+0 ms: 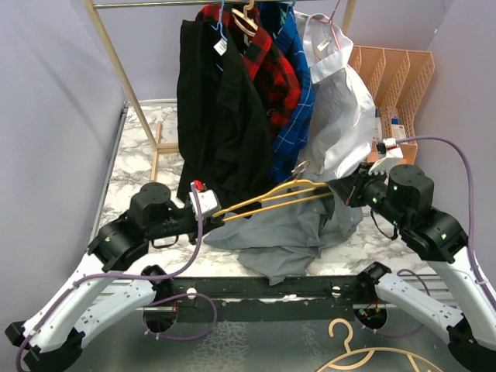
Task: Place the shirt on the hanger
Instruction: Hang the shirt on the hanger.
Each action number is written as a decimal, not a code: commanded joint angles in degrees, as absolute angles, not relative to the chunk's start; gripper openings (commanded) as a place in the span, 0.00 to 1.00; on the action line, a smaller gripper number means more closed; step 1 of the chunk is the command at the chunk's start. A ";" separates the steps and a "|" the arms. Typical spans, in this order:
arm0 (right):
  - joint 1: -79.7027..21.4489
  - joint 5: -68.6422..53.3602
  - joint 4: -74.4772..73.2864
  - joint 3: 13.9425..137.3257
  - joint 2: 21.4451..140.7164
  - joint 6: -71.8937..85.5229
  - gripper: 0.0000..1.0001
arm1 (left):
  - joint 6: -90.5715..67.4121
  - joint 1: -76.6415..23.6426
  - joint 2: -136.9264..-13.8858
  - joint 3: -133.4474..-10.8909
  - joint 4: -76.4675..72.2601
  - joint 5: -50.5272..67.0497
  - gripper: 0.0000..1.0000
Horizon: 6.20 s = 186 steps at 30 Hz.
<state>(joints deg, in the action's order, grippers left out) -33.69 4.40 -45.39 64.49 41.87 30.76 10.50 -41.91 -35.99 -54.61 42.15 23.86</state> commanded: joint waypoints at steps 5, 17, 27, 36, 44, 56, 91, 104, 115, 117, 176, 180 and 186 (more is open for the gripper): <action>-33.97 9.97 -45.31 59.26 34.02 40.47 0.01 | -9.26 -40.12 -32.35 -38.80 12.69 39.05 0.00; -33.97 12.08 -44.51 57.89 32.91 51.57 0.10 | -21.34 -38.49 -27.95 -25.98 -4.32 36.89 0.00; -34.01 7.89 -51.74 75.75 40.69 33.11 0.89 | -18.75 -38.41 -27.56 -28.25 0.60 35.97 0.00; -34.00 16.24 -61.78 91.42 47.73 8.89 0.92 | -12.25 -38.36 -26.20 -37.06 13.62 38.03 0.00; -34.01 8.37 -53.43 79.63 45.60 -24.32 0.94 | -7.73 -38.42 -26.11 -41.70 18.04 37.66 0.00; -34.02 -6.57 -58.83 86.56 45.26 -30.78 0.72 | -0.36 -38.47 -30.42 -46.95 24.83 39.54 0.00; -34.01 -0.34 -65.27 67.73 40.52 -21.94 0.13 | 10.49 -38.41 -33.39 -51.37 33.34 36.22 0.00; -34.01 12.41 -68.26 73.41 38.81 -23.63 0.01 | 13.26 -38.50 -31.83 -50.12 36.52 39.67 0.00; -34.01 9.22 -68.86 71.65 36.05 -22.62 0.18 | 7.17 -38.41 -31.46 -46.58 26.73 47.88 0.00; -33.99 8.05 -68.89 72.01 35.82 -22.82 0.20 | 5.07 -38.39 -32.24 -45.47 23.51 50.56 0.00; -34.06 -4.02 -64.13 69.82 38.61 -32.54 0.49 | 22.73 -23.15 -47.51 -52.76 31.84 89.62 0.00; -34.10 -4.53 -62.91 69.17 39.80 -34.06 0.49 | 6.31 -22.37 -46.73 -48.90 14.12 95.89 0.00; -34.04 -8.32 -57.66 67.33 39.74 -33.60 0.33 | 0.00 -22.24 -45.24 -47.08 8.22 96.42 0.00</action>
